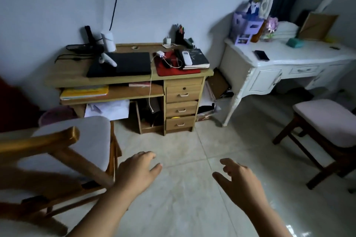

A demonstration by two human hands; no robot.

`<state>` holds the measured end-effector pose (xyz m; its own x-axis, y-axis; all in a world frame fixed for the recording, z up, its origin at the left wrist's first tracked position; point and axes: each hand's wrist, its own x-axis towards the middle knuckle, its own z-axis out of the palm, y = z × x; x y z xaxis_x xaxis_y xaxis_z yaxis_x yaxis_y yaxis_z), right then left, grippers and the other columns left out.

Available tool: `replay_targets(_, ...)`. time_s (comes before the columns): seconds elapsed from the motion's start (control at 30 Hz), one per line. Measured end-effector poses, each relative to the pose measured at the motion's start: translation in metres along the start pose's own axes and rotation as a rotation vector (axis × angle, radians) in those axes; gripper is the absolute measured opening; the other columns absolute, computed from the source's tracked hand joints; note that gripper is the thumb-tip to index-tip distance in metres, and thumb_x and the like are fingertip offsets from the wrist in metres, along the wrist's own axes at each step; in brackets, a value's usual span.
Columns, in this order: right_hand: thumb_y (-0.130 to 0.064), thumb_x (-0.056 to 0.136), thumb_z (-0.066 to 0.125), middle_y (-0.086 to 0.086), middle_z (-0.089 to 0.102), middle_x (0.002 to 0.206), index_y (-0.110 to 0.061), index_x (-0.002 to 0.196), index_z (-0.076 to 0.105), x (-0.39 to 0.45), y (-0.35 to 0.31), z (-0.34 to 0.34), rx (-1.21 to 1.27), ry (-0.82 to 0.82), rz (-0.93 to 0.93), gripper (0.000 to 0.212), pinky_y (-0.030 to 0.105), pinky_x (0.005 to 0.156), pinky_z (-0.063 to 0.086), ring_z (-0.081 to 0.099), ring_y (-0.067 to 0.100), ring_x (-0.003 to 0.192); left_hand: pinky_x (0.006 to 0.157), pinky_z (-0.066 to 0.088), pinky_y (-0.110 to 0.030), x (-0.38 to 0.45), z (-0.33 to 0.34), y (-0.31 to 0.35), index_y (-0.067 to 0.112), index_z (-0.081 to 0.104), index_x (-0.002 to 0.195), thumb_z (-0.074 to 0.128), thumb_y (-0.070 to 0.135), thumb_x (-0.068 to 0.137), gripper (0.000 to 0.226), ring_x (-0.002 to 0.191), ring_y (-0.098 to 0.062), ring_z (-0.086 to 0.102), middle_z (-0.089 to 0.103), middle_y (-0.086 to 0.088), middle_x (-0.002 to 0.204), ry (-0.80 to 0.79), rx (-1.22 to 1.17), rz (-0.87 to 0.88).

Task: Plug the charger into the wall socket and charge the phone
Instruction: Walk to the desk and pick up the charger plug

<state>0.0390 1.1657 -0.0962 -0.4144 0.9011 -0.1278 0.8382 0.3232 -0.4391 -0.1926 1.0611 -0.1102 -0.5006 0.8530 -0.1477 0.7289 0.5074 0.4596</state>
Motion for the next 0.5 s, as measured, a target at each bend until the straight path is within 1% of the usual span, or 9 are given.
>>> replay_targets(0.07,-0.049,0.080,0.059,-0.008,0.066,0.110,-0.032,0.120,0.051,0.039,0.000,-0.001,-0.005,-0.028,-0.004,0.045,0.024,0.069,0.044,0.061,0.010,0.101,0.089,0.051,-0.035,0.039,0.003,0.014,0.022,0.053,0.122,0.051,0.048,0.085,0.045,0.111,-0.020,0.058,0.062,-0.001,0.123,-0.035,0.008,0.029)
replay_targets(0.17,-0.048,0.081,0.059,-0.005,0.066,0.113,-0.030,0.122,0.050,0.112,-0.008,0.005,-0.019,-0.074,-0.042,0.046,0.028,0.078,0.049,0.061,0.014,0.104,0.090,0.051,-0.037,0.103,0.010,0.026,0.020,0.054,0.119,0.049,0.047,0.085,0.044,0.110,-0.021,0.058,0.063,-0.001,0.121,-0.054,0.041,0.036)
replay_targets(0.23,-0.047,0.081,0.058,-0.004,0.065,0.116,-0.029,0.123,0.049,0.164,-0.022,0.007,-0.037,-0.098,-0.091,0.047,0.030,0.081,0.050,0.061,0.016,0.106,0.089,0.051,-0.038,0.144,0.011,0.029,0.020,0.054,0.118,0.049,0.047,0.085,0.043,0.109,-0.021,0.059,0.063,-0.002,0.121,-0.039,0.029,0.020)
replay_targets(0.33,-0.047,0.082,0.057,0.000,0.066,0.116,-0.027,0.122,0.049,0.255,-0.049,0.009,-0.049,-0.140,-0.193,0.046,0.031,0.080,0.050,0.061,0.020,0.104,0.089,0.051,-0.036,0.213,-0.001,0.024,0.022,0.053,0.120,0.050,0.046,0.086,0.042,0.109,-0.019,0.059,0.062,0.000,0.122,0.008,0.003,-0.037)
replay_targets(0.37,-0.046,0.082,0.057,0.001,0.066,0.114,-0.027,0.121,0.049,0.282,-0.061,0.007,-0.055,-0.153,-0.230,0.044,0.032,0.079,0.051,0.061,0.022,0.103,0.087,0.051,-0.033,0.232,-0.009,0.022,0.023,0.054,0.120,0.051,0.046,0.086,0.041,0.108,-0.017,0.059,0.063,0.002,0.121,0.025,0.009,-0.052)
replay_targets(0.43,-0.045,0.082,0.057,0.004,0.067,0.113,-0.025,0.118,0.050,0.341,-0.092,0.002,-0.062,-0.177,-0.315,0.042,0.034,0.077,0.052,0.062,0.025,0.102,0.078,0.045,-0.024,0.275,-0.033,0.014,0.026,0.055,0.116,0.051,0.046,0.085,0.037,0.104,-0.014,0.060,0.064,0.005,0.117,0.087,0.035,-0.099)
replay_targets(0.47,-0.044,0.081,0.057,0.005,0.068,0.113,-0.024,0.118,0.051,0.367,-0.110,0.000,-0.055,-0.182,-0.357,0.042,0.035,0.078,0.053,0.062,0.026,0.102,0.074,0.041,-0.024,0.294,-0.047,0.010,0.028,0.055,0.115,0.051,0.047,0.084,0.036,0.103,-0.014,0.060,0.065,0.006,0.115,0.126,0.047,-0.130)
replay_targets(0.5,-0.044,0.081,0.058,0.005,0.068,0.112,-0.024,0.117,0.052,0.392,-0.128,-0.001,-0.043,-0.183,-0.398,0.042,0.035,0.078,0.053,0.063,0.026,0.102,0.073,0.041,-0.025,0.311,-0.062,0.005,0.029,0.055,0.115,0.051,0.047,0.084,0.036,0.102,-0.015,0.061,0.065,0.007,0.115,0.169,0.049,-0.165)
